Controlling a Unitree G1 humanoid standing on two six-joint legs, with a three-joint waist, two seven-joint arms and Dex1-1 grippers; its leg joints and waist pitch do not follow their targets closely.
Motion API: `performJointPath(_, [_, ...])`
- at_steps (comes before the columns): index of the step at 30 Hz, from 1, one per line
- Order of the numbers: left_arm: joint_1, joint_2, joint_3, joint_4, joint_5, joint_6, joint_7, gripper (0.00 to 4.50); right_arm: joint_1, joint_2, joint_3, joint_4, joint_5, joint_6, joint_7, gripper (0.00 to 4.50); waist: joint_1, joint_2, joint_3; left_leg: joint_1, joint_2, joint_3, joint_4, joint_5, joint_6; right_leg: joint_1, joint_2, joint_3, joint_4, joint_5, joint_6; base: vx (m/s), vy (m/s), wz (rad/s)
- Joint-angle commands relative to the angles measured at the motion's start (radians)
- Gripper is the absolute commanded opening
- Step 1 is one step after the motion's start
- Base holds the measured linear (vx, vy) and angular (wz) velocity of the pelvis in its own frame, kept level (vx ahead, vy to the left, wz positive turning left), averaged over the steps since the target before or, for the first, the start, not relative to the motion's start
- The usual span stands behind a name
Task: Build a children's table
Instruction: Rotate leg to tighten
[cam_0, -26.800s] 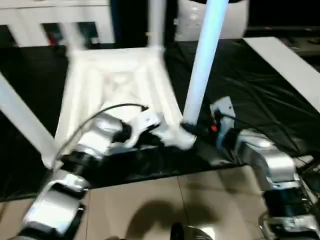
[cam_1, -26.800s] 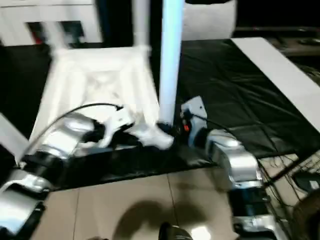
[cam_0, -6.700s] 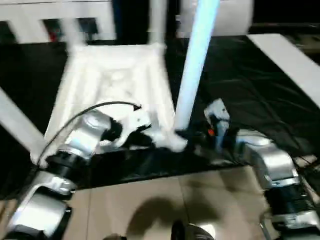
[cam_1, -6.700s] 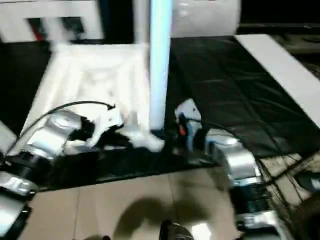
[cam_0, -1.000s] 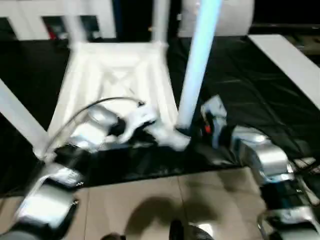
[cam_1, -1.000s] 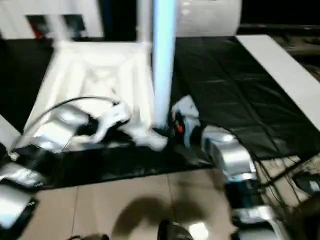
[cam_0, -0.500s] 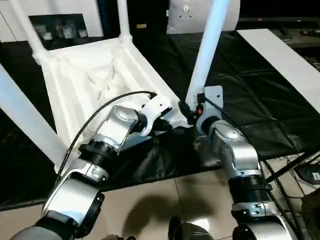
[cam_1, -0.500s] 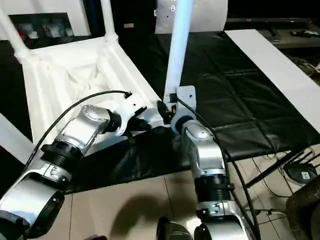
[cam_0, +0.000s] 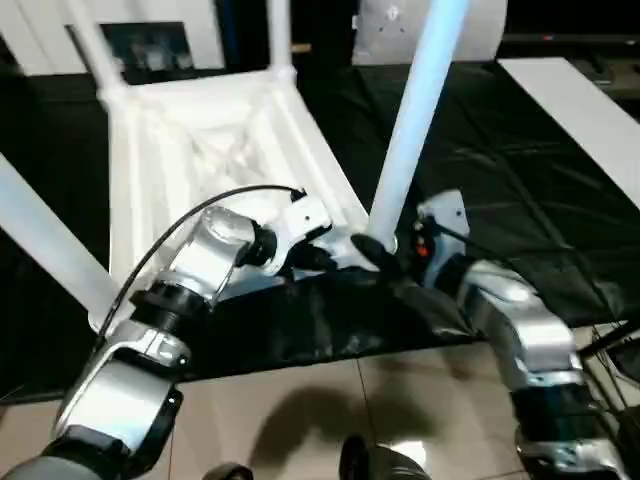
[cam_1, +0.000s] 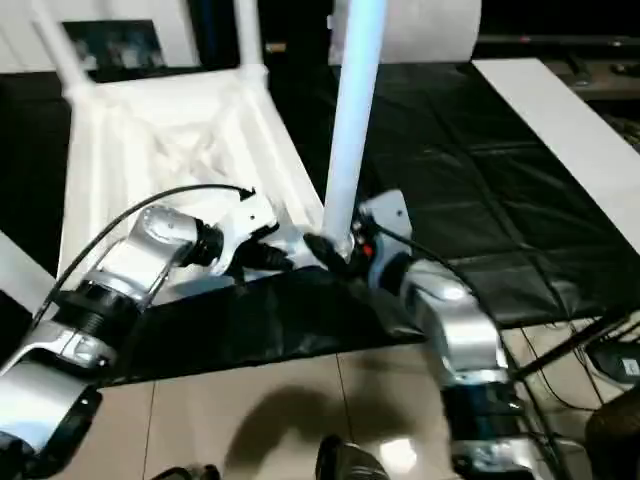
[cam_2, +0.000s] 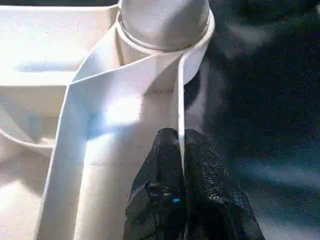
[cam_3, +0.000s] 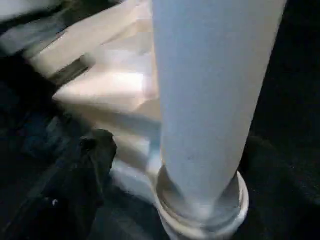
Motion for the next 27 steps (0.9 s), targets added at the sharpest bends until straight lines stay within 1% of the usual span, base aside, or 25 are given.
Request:
performJointPath(1, [0.012,0.023,-0.039,-0.015,-0.004,-0.042,-0.082,0.00,0.017,-0.055,0.003,-0.022,0.028,-0.020,0.107,4.46,0.005,-0.001,-0.085,0.002,0.022,0.003,-0.059,-0.075,0.153,0.089,-0.066,0.079,-0.062,-0.337,-0.092,0.000,0.000,0.00])
performJointPath(2, [0.014,0.039,-0.049,-0.014,-0.001,-0.072,-0.109,0.00,0.019,-0.081,-0.002,-0.018,0.034,-0.031,0.138,4.46,0.005,-0.001,-0.084,-0.002,0.023,0.002,-0.059,-0.068,0.152,0.090,-0.065,0.078,-0.059,-0.333,-0.097,0.000,0.000,0.00])
performJointPath(3, [0.015,0.047,-0.055,-0.013,0.000,-0.089,-0.123,0.00,0.021,-0.095,-0.005,-0.016,0.037,-0.036,0.154,4.46,0.007,0.000,-0.085,0.000,0.023,0.001,-0.060,-0.070,0.151,0.089,-0.065,0.077,-0.060,-0.336,-0.097,0.000,0.000,0.00])
performJointPath(4, [0.015,0.053,-0.060,-0.012,0.000,-0.106,-0.138,0.00,0.021,-0.107,-0.007,-0.014,0.040,-0.041,0.169,4.46,0.008,-0.002,-0.086,-0.001,0.022,0.002,-0.059,-0.064,0.150,0.089,-0.066,0.079,-0.058,-0.328,-0.100,0.000,0.000,0.00])
performJointPath(5, [0.016,0.056,-0.061,-0.011,0.000,-0.114,-0.145,0.00,0.022,-0.113,-0.007,-0.012,0.042,-0.044,0.176,4.46,0.010,-0.007,-0.089,-0.001,0.023,0.002,-0.059,-0.055,0.150,0.090,-0.066,0.079,-0.056,-0.325,-0.103,0.000,0.000,0.00])
performJointPath(6, [0.019,0.078,-0.073,-0.021,-0.007,-0.124,-0.206,0.00,0.015,-0.156,-0.010,0.006,0.046,-0.066,0.230,4.46,0.011,-0.006,-0.089,-0.001,0.023,0.003,-0.059,-0.052,0.149,0.089,-0.067,0.079,-0.056,-0.327,-0.104,0.000,0.000,0.00])
performJointPath(7, [0.021,0.086,-0.076,-0.026,-0.012,-0.134,-0.230,0.00,0.012,-0.171,-0.011,0.011,0.052,-0.068,0.255,4.46,0.015,-0.006,-0.089,0.000,0.023,0.004,-0.058,-0.049,0.154,0.090,-0.067,0.080,-0.057,-0.326,-0.102,0.000,0.000,0.00])
performJointPath(8, [0.022,0.094,-0.082,-0.035,-0.016,-0.129,-0.256,0.00,0.007,-0.192,-0.007,0.015,0.063,-0.077,0.302,4.46,0.020,-0.012,-0.093,0.002,0.025,0.004,-0.058,-0.035,0.158,0.089,-0.068,0.082,-0.052,-0.319,-0.106,0.000,0.000,0.00])
performJointPath(9, [0.022,0.094,-0.082,-0.035,-0.016,-0.129,-0.256,0.00,0.007,-0.192,-0.007,0.015,0.063,-0.077,0.302,4.46,0.021,-0.009,-0.093,0.001,0.026,0.004,-0.058,-0.029,0.160,0.090,-0.068,0.082,-0.050,-0.312,-0.111,0.000,0.000,0.00])
performJointPath(10, [0.022,0.096,-0.085,-0.036,-0.015,-0.133,-0.263,0.00,0.005,-0.196,-0.003,0.015,0.066,-0.075,0.315,4.46,0.022,-0.009,-0.092,0.001,0.028,0.005,-0.057,-0.022,0.161,0.087,-0.068,0.082,-0.049,-0.303,-0.117,0.000,0.000,0.00])
performJointPath(11, [0.022,0.103,-0.094,-0.038,-0.013,-0.144,-0.280,0.00,0.000,-0.210,0.010,0.016,0.070,-0.074,0.347,4.46,0.024,-0.010,-0.094,0.002,0.027,0.004,-0.057,-0.022,0.160,0.087,-0.067,0.081,-0.049,-0.301,-0.120,0.000,0.000,0.00])
performJointPath(12, [0.021,0.108,-0.102,-0.037,-0.011,-0.157,-0.294,0.00,-0.005,-0.223,0.026,0.019,0.071,-0.077,0.373,4.46,0.023,-0.019,-0.097,0.002,0.028,0.005,-0.057,-0.024,0.163,0.088,-0.067,0.081,-0.048,-0.303,-0.119,0.000,0.000,0.00])
performJointPath(13, [0.021,0.116,-0.112,-0.036,-0.009,-0.176,-0.315,0.00,-0.012,-0.235,0.047,0.026,0.071,-0.083,0.405,4.46,0.026,-0.016,-0.095,0.001,0.027,0.005,-0.057,-0.017,0.163,0.089,-0.069,0.082,-0.047,-0.305,-0.119,0.000,0.000,0.00])
performJointPath(14, [0.023,0.124,-0.124,-0.040,-0.008,-0.190,-0.341,0.00,-0.025,-0.238,0.070,0.043,0.072,-0.085,0.438,4.46,0.029,-0.013,-0.098,0.001,0.027,0.005,-0.056,-0.013,0.165,0.090,-0.068,0.082,-0.046,-0.302,-0.119,0.000,0.000,0.00])
performJointPath(15, [0.023,0.124,-0.124,-0.040,-0.008,-0.190,-0.341,0.00,-0.025,-0.238,0.070,0.043,0.072,-0.085,0.438,4.46,0.028,-0.014,-0.098,0.001,0.028,0.005,-0.056,-0.012,0.167,0.089,-0.068,0.082,-0.045,-0.300,-0.120,0.000,0.000,0.00])
performJointPath(16, [0.025,0.135,-0.138,-0.046,-0.010,-0.210,-0.377,0.00,-0.045,-0.230,0.096,0.079,0.067,-0.100,0.469,4.30,0.030,-0.014,-0.098,0.003,0.029,0.006,-0.056,-0.011,0.166,0.087,-0.069,0.083,-0.045,-0.300,-0.122,0.000,0.000,0.00])
performJointPath(17, [0.026,0.139,-0.141,-0.048,-0.011,-0.217,-0.391,0.00,-0.054,-0.227,0.103,0.097,0.064,-0.112,0.477,4.30,0.032,-0.014,-0.098,0.003,0.030,0.006,-0.057,-0.009,0.160,0.087,-0.070,0.084,-0.045,-0.301,-0.125,0.000,0.000,0.00])
performJointPath(18, [0.026,0.140,-0.142,-0.049,-0.012,-0.220,-0.397,0.00,-0.057,-0.225,0.107,0.103,0.062,-0.117,0.481,4.10,0.035,-0.015,-0.099,0.004,0.029,0.008,-0.056,-0.011,0.157,0.086,-0.070,0.084,-0.045,-0.304,-0.125,0.000,0.000,0.00])
performJointPath(19, [0.027,0.143,-0.146,-0.055,-0.016,-0.227,-0.417,0.00,-0.069,-0.220,0.119,0.125,0.053,-0.137,0.498,4.02,0.040,-0.016,-0.100,0.006,0.031,0.009,-0.056,-0.007,0.151,0.086,-0.071,0.085,-0.043,-0.304,-0.128,0.000,0.000,0.00])
performJointPath(20, [0.027,0.144,-0.147,-0.056,-0.016,-0.228,-0.421,0.00,-0.071,-0.219,0.121,0.129,0.052,-0.140,0.501,4.02,0.045,-0.016,-0.101,0.007,0.032,0.010,-0.056,-0.003,0.148,0.085,-0.071,0.087,-0.041,-0.297,-0.131,0.000,0.000,0.00])
performJointPath(22, [0.028,0.148,-0.152,-0.064,-0.016,-0.230,-0.433,0.00,-0.080,-0.213,0.129,0.143,0.046,-0.151,0.511,3.80,0.050,-0.016,-0.102,0.009,0.036,0.008,-0.057,0.007,0.147,0.085,-0.071,0.088,-0.033,-0.270,-0.142,0.000,0.000,0.00])
performJointPath(24, [0.029,0.156,-0.162,-0.078,-0.014,-0.234,-0.448,0.00,-0.097,-0.199,0.145,0.164,0.042,-0.161,0.532,3.58,0.052,-0.020,-0.103,0.005,0.034,0.009,-0.058,0.003,0.143,0.089,-0.071,0.089,-0.032,-0.276,-0.139,0.000,0.000,0.00])
performJointPath(25, [0.029,0.156,-0.162,-0.078,-0.014,-0.234,-0.448,0.00,-0.097,-0.199,0.145,0.164,0.042,-0.161,0.532,3.58,0.051,-0.022,-0.100,0.001,0.027,0.011,-0.058,-0.015,0.134,0.091,-0.068,0.088,-0.039,-0.317,-0.125,0.000,0.000,0.00])
performJointPath(26, [0.029,0.156,-0.162,-0.078,-0.014,-0.234,-0.448,0.00,-0.097,-0.199,0.145,0.164,0.042,-0.161,0.532,3.47,0.055,-0.022,-0.099,0.009,0.027,0.014,-0.058,-0.032,0.123,0.086,-0.069,0.093,-0.046,-0.348,-0.113,0.000,0.000,0.00])
performJointPath(27, [0.028,0.157,-0.164,-0.080,-0.012,-0.236,-0.448,0.00,-0.103,-0.194,0.152,0.170,0.044,-0.162,0.544,3.36,0.053,-0.023,-0.099,0.007,0.025,0.015,-0.058,-0.035,0.121,0.086,-0.067,0.094,-0.045,-0.355,-0.111,0.000,0.000,0.00])
